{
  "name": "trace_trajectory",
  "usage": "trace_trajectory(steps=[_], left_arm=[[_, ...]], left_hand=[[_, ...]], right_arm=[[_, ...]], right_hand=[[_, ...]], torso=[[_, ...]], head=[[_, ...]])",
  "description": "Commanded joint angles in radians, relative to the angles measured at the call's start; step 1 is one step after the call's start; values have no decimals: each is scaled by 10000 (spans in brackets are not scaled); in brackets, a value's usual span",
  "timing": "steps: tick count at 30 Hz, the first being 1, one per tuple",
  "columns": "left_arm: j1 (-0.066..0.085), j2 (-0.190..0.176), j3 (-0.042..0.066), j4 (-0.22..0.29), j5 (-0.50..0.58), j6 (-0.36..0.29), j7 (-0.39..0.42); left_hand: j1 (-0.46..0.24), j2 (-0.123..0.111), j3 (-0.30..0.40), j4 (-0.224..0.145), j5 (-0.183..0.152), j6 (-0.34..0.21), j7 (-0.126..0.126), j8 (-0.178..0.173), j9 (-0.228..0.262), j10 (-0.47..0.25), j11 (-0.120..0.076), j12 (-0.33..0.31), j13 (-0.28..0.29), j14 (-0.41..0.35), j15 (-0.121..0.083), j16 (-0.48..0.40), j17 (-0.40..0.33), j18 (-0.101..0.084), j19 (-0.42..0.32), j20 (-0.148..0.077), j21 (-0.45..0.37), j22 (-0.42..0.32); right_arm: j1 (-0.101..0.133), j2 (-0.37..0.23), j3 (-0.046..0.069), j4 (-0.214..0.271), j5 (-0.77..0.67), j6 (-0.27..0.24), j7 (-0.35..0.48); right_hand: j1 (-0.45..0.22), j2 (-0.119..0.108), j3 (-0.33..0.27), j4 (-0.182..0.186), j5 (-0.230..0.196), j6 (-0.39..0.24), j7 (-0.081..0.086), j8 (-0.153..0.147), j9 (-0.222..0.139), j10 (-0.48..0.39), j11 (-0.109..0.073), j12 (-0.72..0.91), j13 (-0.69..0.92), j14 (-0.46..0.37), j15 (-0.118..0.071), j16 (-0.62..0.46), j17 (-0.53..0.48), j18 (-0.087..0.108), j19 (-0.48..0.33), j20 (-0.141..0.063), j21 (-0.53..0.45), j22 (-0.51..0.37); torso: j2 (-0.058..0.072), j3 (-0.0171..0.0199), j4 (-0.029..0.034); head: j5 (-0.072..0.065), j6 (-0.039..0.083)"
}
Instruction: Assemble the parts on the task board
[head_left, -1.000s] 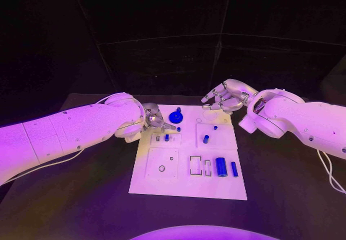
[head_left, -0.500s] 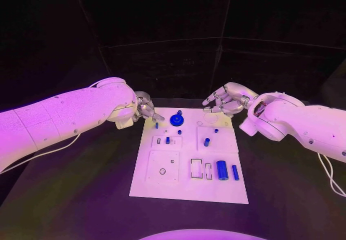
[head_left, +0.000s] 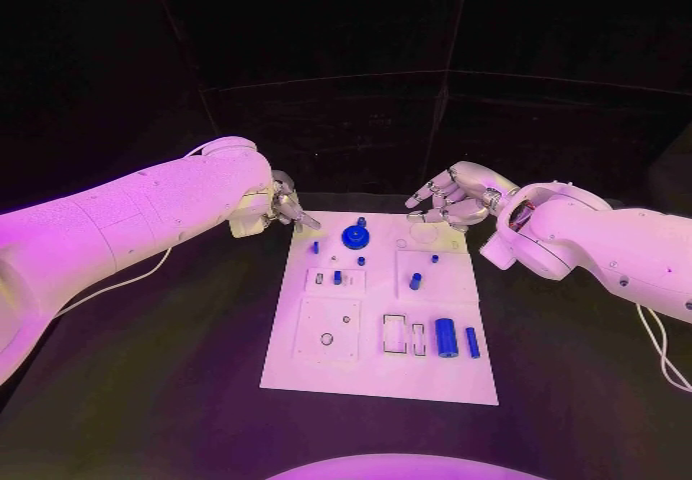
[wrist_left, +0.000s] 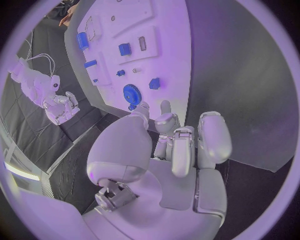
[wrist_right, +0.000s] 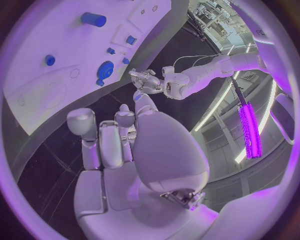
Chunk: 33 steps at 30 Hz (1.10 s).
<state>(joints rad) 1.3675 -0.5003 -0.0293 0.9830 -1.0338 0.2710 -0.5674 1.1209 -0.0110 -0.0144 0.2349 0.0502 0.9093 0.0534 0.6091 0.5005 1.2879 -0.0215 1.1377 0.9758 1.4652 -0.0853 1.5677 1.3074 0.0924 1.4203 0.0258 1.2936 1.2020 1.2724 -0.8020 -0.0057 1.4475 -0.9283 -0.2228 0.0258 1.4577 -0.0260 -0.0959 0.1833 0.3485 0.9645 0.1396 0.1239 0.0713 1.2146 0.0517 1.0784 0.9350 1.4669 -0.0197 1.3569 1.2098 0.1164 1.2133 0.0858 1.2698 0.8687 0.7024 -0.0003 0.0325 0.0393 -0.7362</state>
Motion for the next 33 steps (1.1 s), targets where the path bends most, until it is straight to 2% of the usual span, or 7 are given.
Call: trace_trajectory(steps=[1, 10, 20, 33], left_arm=[[-10, 147, -1, -229, -251, 385, 358], [-71, 442, -3, -534, -263, 449, 515], [-138, 591, -4, -718, -264, 712, 500], [-215, 720, -12, -878, -266, 1019, 451]], left_hand=[[-190, -21, -253, 100, -16, 19, 28, -84, -32, -16, 56, 27, 19, 1056, 71, 31, 2634, -84, 1, 51, -35, 25], [-463, -127, -843, 475, -39, 86, -4, -166, -88, -13, 21, 40, 25, 1056, 35, 31, 2634, -88, 4, 12, -38, 54], [-471, -85, -915, 514, -38, 95, -8, -181, -96, -19, 18, 34, 18, 1056, 30, 31, 2634, -89, 4, 5, -39, 59], [-113, 86, -1018, 410, -35, 149, -17, -210, -112, -24, 10, 34, 20, 1056, 24, 31, 2634, -95, 8, -6, -34, 88]], right_arm=[[16, 25, 5, -3, -14, 26, 111], [15, 70, 5, -25, 5, 48, 104], [15, 98, 5, -41, 8, 63, 98], [15, 122, 5, -45, 9, 96, 95]], right_hand=[[-101, -7, -55, -4, 52, 15, 21, 47, -4, -67, 15, -42, 13, 283, -26, -18, 10, 157, -84, 5, -51, 5], [-96, 6, -45, -7, 59, 10, 20, 48, -5, -69, 14, -41, 11, 283, -26, -19, 11, 158, -85, 5, -55, 1], [-96, 6, -45, -7, 59, 10, 20, 48, -5, -69, 14, -41, 11, 283, -26, -19, 11, 158, -85, 5, -55, 1], [-96, 6, -45, -7, 59, 10, 20, 48, -5, -69, 14, -41, 11, 283, -26, -19, 11, 158, -85, 5, -55, 1]], torso=[[-10, 11, 12], [-15, 10, 9], [-16, 8, 7], [-18, 6, 18]], head=[[14, -44], [37, -58], [35, -62], [24, -74]])
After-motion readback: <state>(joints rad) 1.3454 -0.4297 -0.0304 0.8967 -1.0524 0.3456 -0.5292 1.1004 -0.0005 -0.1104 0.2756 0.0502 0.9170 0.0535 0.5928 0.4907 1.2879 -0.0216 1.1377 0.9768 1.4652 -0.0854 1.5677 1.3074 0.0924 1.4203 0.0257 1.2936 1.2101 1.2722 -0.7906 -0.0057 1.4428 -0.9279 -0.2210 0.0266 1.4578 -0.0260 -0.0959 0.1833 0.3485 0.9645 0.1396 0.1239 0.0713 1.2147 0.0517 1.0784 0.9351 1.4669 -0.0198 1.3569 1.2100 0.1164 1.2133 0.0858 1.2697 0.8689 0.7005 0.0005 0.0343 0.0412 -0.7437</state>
